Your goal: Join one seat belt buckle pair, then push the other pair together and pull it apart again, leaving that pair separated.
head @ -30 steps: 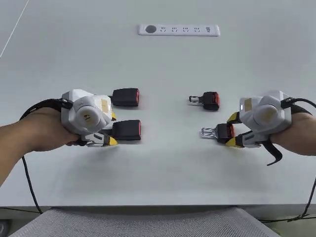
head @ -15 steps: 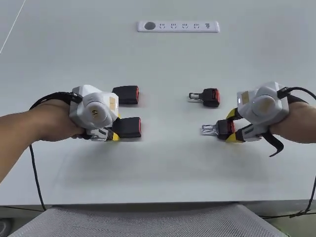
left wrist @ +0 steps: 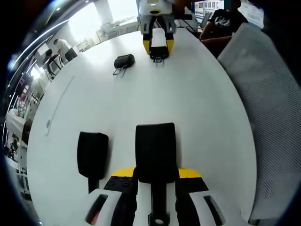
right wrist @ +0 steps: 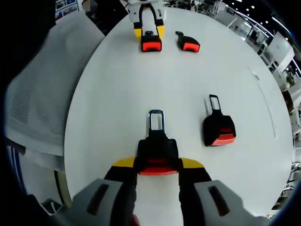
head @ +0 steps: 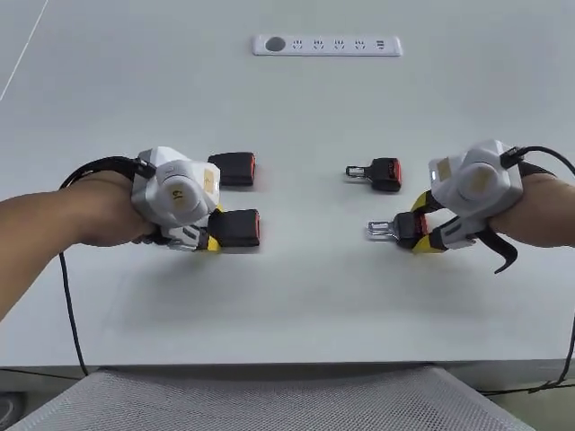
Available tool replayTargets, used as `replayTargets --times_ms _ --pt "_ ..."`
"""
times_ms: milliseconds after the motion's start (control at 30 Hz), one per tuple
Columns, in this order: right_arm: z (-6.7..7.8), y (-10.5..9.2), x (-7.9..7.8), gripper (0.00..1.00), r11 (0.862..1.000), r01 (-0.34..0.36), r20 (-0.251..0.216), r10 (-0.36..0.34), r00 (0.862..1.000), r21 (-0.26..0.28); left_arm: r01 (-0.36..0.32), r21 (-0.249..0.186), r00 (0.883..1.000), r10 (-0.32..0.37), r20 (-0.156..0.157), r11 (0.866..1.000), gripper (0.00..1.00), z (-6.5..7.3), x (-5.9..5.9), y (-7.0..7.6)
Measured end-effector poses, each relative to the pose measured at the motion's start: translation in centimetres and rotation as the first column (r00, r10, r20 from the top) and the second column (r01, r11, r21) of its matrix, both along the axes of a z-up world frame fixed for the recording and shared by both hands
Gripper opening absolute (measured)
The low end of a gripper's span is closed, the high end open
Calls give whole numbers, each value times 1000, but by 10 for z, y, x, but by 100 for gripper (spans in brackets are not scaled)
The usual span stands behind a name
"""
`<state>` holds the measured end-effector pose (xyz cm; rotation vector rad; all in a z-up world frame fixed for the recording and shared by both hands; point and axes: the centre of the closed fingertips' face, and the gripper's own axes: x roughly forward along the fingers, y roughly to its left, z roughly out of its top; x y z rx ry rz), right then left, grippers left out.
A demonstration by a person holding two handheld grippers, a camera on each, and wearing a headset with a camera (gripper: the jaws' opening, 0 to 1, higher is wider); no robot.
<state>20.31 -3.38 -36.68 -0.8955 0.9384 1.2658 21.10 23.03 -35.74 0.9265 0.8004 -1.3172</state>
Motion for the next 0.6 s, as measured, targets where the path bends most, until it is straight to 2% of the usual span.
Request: replayTargets --times_ms 133,333,600 --pt "-1 0 0 34 1000 -3 -7 3 1000 0 -5 2 1000 5 -6 1000 32 -1 0 0" --pt "-1 0 0 34 1000 -3 -9 3 1000 -19 -12 27 1000 12 -13 1000 32 -1 -1 -1" --pt "0 0 0 34 999 2 15 -1 1000 -36 -7 29 1000 7 -17 1000 32 -1 -2 0"
